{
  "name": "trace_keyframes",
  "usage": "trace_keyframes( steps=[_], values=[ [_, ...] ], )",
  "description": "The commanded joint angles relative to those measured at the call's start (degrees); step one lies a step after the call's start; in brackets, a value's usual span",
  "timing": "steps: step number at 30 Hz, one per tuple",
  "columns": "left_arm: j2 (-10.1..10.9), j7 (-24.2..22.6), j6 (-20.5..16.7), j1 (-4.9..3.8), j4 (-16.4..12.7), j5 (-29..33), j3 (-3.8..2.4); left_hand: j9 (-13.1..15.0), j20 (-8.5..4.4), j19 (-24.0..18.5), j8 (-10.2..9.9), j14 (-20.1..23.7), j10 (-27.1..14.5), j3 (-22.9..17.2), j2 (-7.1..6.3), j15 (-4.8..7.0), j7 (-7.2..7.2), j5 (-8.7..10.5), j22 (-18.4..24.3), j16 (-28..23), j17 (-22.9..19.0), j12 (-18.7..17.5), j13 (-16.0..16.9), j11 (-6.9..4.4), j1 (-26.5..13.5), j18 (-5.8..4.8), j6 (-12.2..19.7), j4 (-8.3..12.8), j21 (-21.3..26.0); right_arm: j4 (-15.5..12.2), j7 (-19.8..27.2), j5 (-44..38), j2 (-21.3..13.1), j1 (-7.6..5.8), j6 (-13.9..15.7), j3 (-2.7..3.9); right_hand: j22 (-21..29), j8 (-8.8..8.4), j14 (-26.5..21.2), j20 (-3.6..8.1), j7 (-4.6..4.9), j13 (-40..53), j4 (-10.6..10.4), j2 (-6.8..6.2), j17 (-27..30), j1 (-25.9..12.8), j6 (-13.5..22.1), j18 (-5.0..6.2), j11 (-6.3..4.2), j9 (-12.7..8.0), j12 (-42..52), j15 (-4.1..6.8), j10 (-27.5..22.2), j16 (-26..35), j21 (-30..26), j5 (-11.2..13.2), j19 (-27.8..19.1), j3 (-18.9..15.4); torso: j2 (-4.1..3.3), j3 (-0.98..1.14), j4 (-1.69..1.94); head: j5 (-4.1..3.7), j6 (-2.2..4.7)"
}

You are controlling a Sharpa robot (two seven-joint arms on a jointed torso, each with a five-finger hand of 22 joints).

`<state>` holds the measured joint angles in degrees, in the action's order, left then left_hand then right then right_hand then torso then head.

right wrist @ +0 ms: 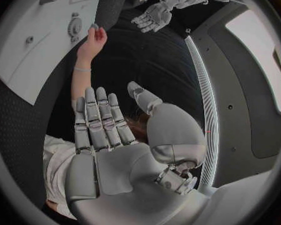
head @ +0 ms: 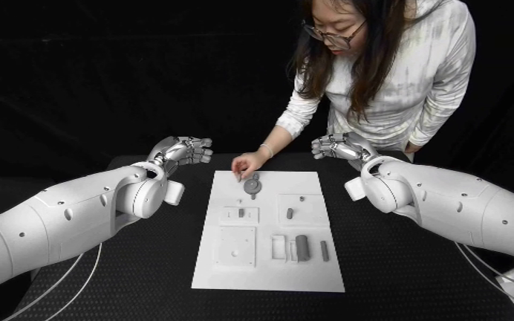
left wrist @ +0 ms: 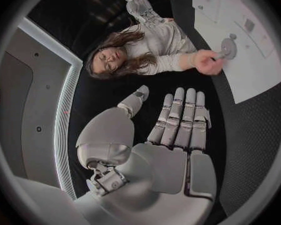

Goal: Assemble the parts on the task board

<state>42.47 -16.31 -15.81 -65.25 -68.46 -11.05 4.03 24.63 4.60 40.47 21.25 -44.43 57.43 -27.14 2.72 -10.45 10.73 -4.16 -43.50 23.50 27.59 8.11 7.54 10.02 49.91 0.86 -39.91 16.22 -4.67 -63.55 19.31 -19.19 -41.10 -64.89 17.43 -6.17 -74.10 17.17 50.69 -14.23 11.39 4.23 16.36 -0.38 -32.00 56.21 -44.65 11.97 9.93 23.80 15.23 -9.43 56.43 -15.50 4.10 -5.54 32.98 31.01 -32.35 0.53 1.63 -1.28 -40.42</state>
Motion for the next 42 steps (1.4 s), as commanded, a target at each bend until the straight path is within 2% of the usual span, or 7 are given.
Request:
trace_keyframes(
  steps=[1,7,11,29,35,39,42],
  values=[
    [-0.1,-0.5,0.7,-0.08,-0.1,0.2,-0.04,-0.1,0.10,0.3,0.1,-0.5,0.4,0.2,-0.08,0.15,2.06,-0.28,-0.1,0.1,0.1,-0.3,0.1,0.03,0.4,-0.17,-0.5,0.3,-0.1,-0.2,0.4,-0.6,0.0,0.03,-0.3,0.03,-0.1,0.32,0.4,-0.05,0.61,0.1,0.1,-0.13,0.1,0.6,-0.5,0.51,-0.06,-0.1,-0.2,0.07,0.3,-0.4,-0.2,0.1,0.3,-0.4,-0.01,0.01,0.02,0.19,-0.07],
    [-0.1,-0.5,0.5,-0.08,0.0,0.2,-0.04,-0.1,0.07,0.4,0.0,-0.5,0.5,0.2,-0.13,0.16,2.05,-0.27,-0.1,0.1,0.2,-0.3,0.1,0.02,0.5,-0.19,-0.5,0.3,-0.1,-0.2,0.5,-0.6,0.1,0.05,-0.3,0.03,-0.1,0.34,0.5,-0.06,0.60,0.1,0.1,-0.15,0.1,0.6,-0.6,0.53,-0.08,-0.1,-0.3,0.10,0.4,-0.4,-0.2,0.1,0.4,-0.4,-0.01,0.01,0.00,2.74,0.38],
    [-0.1,-0.5,0.6,-0.08,0.0,0.2,-0.04,-0.1,0.06,0.4,0.0,-0.5,0.5,0.2,-0.16,0.17,2.05,-0.27,-0.1,0.1,0.2,-0.3,0.1,0.01,0.6,-0.21,-0.5,0.3,0.0,-0.2,0.5,-0.6,0.1,0.06,-0.3,0.03,-0.1,0.35,0.5,-0.06,0.59,0.1,0.1,-0.15,0.1,0.6,-0.6,0.54,-0.08,-0.1,-0.3,0.10,0.4,-0.5,-0.2,0.1,0.4,-0.4,0.01,0.01,0.00,2.11,0.40],
    [-0.1,0.7,-0.7,-0.09,0.2,-1.5,-0.04,-0.2,-0.05,0.5,-0.1,-0.6,0.6,0.1,-0.59,0.22,2.01,-0.12,-0.1,-0.2,0.5,-0.7,0.4,-0.01,1.5,-0.35,-0.7,0.4,0.2,-0.3,0.5,-0.8,0.2,0.06,-0.3,0.03,0.0,0.38,0.5,-0.07,0.57,0.1,0.1,-0.28,0.1,0.6,-0.6,0.55,-0.10,-0.1,-0.3,0.06,0.4,-0.5,-0.3,0.1,0.4,-0.5,0.00,0.03,0.00,1.14,-0.03],
    [-0.5,9.5,-0.9,-0.45,1.8,-8.9,-0.03,-0.3,-1.05,2.6,-0.2,-3.7,2.5,0.7,-1.26,1.53,1.84,0.61,-0.4,1.3,2.4,-0.3,1.6,-0.75,2.3,-0.43,-1.3,0.2,-0.2,-0.2,0.1,-1.8,0.2,0.06,-0.6,0.03,0.0,0.38,0.5,-0.07,0.56,0.1,0.2,-0.36,0.1,0.6,-0.6,0.55,-0.10,-0.1,-0.3,0.02,0.4,-0.5,-0.3,0.1,0.4,-0.6,0.01,0.04,0.00,1.05,-0.16],
    [-2.3,18.1,4.9,-1.83,6.0,-19.0,0.00,-0.1,-2.69,6.4,0.5,-7.3,5.1,2.2,-4.32,3.26,0.54,1.03,-0.9,2.9,4.9,0.2,3.1,-1.87,-0.6,-0.19,-3.6,-0.8,-1.2,0.1,-0.4,-3.3,0.4,0.05,-1.3,0.03,0.0,0.38,0.4,-0.08,0.55,0.0,0.2,-0.53,0.2,0.6,-0.6,0.53,-0.09,-0.1,-0.4,-0.03,0.4,-0.5,-0.3,0.1,0.3,-0.6,-0.07,0.08,0.01,0.96,-0.20],
    [-3.8,21.8,8.6,-2.79,8.9,-23.9,0.02,0.5,-4.18,10.0,1.4,-10.5,7.5,2.2,-4.79,5.01,-0.52,1.08,-1.3,4.5,7.3,0.9,4.4,-2.98,-2.4,0.20,-6.1,-2.1,-2.3,0.3,-0.6,-4.4,0.6,0.05,-1.7,0.03,0.0,0.36,0.4,-0.11,0.56,0.0,0.1,-0.67,0.2,0.5,-0.5,0.50,-0.07,-0.2,-0.5,-0.08,0.4,-0.5,-0.3,0.1,0.3,-0.8,-0.10,0.13,-0.06,0.97,-0.21]
  ],
)
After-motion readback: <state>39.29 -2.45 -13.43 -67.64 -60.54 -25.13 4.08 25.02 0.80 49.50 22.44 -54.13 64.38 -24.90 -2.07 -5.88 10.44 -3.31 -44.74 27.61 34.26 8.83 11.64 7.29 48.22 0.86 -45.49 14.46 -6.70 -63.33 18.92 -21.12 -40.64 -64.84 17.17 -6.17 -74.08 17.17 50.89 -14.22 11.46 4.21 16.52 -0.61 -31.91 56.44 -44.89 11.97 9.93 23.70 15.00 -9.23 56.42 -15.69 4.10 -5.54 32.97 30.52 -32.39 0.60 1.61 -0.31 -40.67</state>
